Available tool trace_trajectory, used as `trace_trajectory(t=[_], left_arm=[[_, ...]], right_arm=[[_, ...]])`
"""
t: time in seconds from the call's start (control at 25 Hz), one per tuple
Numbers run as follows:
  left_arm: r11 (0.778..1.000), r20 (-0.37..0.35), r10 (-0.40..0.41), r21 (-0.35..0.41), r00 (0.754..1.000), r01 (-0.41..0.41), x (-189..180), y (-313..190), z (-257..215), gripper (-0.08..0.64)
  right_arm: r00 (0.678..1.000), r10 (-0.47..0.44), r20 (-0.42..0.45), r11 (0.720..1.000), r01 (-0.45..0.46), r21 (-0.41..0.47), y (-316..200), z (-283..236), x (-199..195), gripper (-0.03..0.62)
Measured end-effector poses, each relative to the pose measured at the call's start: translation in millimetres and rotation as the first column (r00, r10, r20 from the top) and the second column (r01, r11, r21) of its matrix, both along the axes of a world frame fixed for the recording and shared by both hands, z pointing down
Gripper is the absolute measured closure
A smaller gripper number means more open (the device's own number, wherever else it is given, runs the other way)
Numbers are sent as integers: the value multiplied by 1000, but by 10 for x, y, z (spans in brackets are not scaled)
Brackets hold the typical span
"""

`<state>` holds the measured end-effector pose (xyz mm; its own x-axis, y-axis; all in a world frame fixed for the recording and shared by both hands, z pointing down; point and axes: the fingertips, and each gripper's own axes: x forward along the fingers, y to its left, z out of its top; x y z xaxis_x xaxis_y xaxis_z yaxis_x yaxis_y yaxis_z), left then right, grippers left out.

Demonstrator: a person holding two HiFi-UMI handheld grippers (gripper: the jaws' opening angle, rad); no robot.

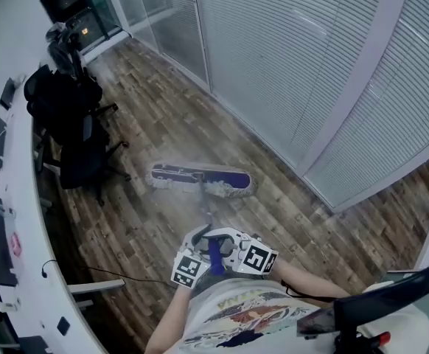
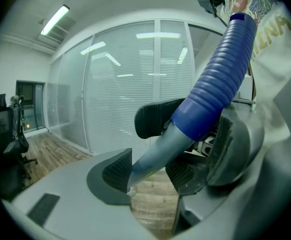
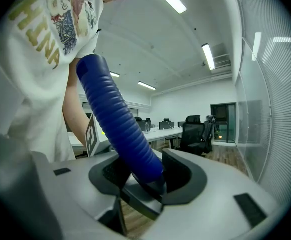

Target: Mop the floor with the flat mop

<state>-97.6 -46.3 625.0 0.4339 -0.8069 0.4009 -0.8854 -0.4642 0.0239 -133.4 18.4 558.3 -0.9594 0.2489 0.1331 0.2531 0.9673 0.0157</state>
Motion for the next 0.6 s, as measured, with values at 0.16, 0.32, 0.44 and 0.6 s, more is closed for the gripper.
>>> trace_trajectory(t=[0.16, 0.32, 0.44, 0.6], left_arm=[[999, 7, 41, -1, 999, -41, -564, -290, -26, 375], [999, 6, 46, 14, 999, -46, -1081, -526, 28, 376], [999, 3, 46, 8, 999, -46, -1367, -713, 62, 374], [999, 0, 41, 5, 999, -41, -1651, -1050, 76, 374]], right_arm=[[999, 43, 12, 999, -43, -3, -302, -29, -579, 419], [999, 49, 17, 999, -49, 10, -529, 15, -1090, 419], [998, 58, 11, 998, -58, 15, -719, 67, -1382, 419], [999, 42, 4, 999, -42, 13, -1047, 101, -1657, 417]])
